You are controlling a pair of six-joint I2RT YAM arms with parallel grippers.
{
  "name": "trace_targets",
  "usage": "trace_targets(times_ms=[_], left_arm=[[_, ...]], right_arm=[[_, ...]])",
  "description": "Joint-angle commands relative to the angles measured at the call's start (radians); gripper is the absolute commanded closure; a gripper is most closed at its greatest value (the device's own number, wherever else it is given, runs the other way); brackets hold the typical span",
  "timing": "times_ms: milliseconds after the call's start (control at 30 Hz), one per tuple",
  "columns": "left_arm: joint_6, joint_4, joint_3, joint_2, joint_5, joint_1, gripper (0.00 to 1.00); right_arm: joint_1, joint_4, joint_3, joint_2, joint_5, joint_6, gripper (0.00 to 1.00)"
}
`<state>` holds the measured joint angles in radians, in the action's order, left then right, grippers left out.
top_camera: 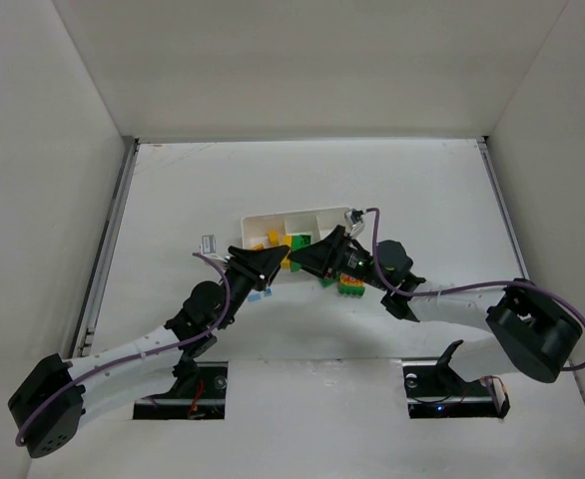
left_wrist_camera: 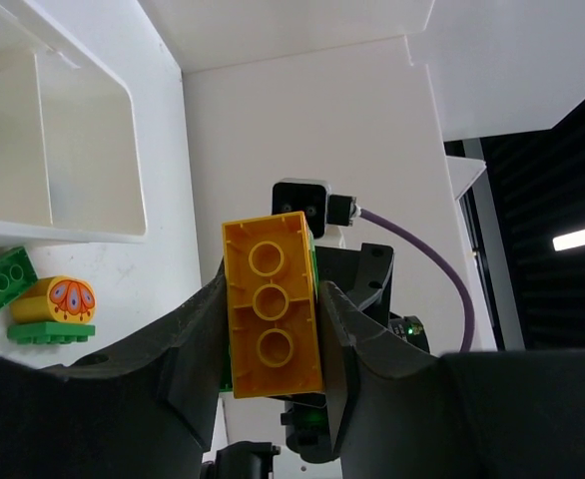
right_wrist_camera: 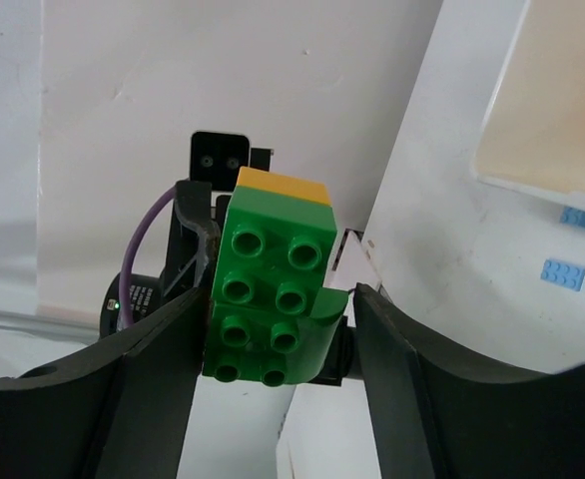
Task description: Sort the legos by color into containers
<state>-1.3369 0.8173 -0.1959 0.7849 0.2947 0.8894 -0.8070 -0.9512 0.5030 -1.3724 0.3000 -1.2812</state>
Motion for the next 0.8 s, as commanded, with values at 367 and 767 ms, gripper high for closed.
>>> trace_targets(times_ms=[367,767], left_arm=[[-0.021,0.054,0.012,-0.021,0.009,-0.033,0.87],[-0.010,0.054,0.012,-0.022,0.009,-0.056,0.87]], right_arm=[[-0.011,-0.142,0.011,-0.010,0.008,-0.010,0.33],[-0.008,-0.164,-0.011,-0.022,0.013,-0.035,0.49]])
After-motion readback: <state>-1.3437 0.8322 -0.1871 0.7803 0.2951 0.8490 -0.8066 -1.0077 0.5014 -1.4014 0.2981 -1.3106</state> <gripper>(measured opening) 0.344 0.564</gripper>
